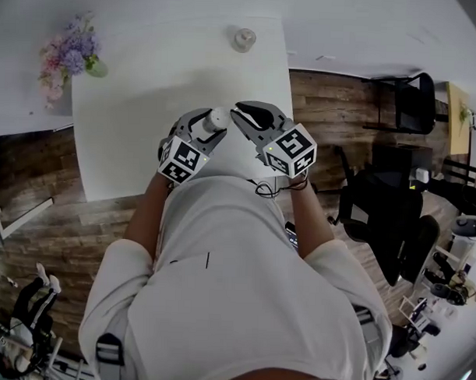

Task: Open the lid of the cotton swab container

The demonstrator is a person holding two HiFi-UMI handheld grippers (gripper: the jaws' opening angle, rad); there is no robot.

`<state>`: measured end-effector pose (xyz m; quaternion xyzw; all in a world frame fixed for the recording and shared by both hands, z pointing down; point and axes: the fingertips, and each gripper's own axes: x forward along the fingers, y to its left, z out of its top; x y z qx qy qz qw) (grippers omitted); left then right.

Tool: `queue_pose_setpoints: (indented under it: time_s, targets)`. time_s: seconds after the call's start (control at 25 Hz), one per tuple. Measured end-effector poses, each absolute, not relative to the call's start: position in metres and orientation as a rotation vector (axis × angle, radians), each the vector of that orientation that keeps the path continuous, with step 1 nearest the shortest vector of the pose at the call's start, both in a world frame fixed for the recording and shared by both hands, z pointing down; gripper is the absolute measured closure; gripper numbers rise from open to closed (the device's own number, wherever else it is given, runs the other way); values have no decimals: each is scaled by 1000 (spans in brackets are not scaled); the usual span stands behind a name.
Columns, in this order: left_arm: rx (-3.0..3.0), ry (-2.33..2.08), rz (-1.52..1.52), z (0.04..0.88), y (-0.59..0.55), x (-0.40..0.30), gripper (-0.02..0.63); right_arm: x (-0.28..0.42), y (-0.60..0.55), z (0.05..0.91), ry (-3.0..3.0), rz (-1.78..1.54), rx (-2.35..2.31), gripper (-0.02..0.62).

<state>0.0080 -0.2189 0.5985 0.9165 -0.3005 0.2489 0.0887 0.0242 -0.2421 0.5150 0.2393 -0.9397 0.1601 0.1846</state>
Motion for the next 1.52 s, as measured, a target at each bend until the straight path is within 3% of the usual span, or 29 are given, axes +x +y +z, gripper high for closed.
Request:
queue_pose_setpoints:
  time_s: [0.24,1.32,1.52]
  targets:
    - [2684,-827,850,647,-215,18,342,37,-249,556,-2606,749,809,529]
    - [2478,-734,1053,718,-191,42,325,59,-228,609,-2477,797,881,523]
    - [2393,-819,955,703,-185,28,321,68,-223,591,-2547,790,863,462]
